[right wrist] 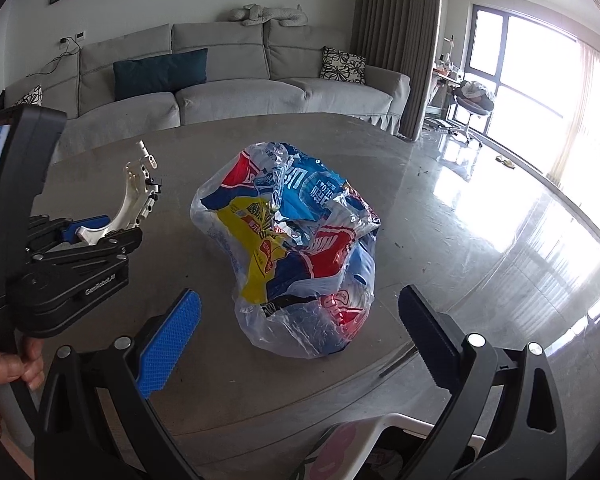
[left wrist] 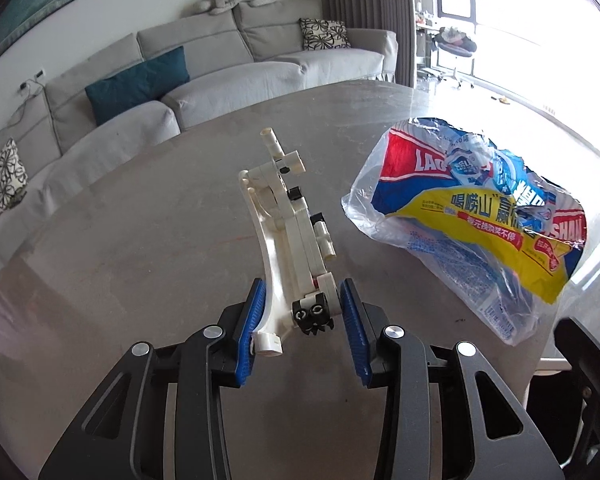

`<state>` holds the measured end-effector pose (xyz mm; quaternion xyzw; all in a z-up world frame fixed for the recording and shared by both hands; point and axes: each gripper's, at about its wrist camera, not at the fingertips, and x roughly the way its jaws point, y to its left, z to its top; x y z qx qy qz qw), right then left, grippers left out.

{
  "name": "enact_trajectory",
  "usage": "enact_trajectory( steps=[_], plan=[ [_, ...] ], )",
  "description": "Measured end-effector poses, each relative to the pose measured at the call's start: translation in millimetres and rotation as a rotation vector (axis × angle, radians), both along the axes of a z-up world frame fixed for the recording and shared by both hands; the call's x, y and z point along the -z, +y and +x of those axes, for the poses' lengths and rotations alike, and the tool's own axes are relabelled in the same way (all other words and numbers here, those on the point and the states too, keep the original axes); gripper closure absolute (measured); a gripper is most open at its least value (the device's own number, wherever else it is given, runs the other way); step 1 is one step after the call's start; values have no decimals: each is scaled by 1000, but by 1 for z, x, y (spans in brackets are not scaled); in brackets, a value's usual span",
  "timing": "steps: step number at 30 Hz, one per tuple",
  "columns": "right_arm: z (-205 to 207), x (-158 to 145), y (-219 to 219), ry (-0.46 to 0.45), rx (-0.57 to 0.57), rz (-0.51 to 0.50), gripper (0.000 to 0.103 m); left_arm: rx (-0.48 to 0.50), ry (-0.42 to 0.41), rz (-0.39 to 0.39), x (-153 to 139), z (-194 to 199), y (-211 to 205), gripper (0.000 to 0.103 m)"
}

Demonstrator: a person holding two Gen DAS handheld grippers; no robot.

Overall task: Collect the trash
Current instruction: 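Close the left gripper on the white plastic part while the right grasps the printed bag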

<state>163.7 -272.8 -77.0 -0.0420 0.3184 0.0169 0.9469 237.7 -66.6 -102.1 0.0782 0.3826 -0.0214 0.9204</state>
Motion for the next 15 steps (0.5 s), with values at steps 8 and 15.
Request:
enact_trajectory(
  steps=[8, 15],
  plan=[
    [16, -10, -2, -18, 7, 6, 5, 16, -42, 14, -19, -37, -11, 63],
    [16, -10, -6, -18, 1, 10, 5, 28, -47, 9, -27, -58, -14, 63]
  ],
)
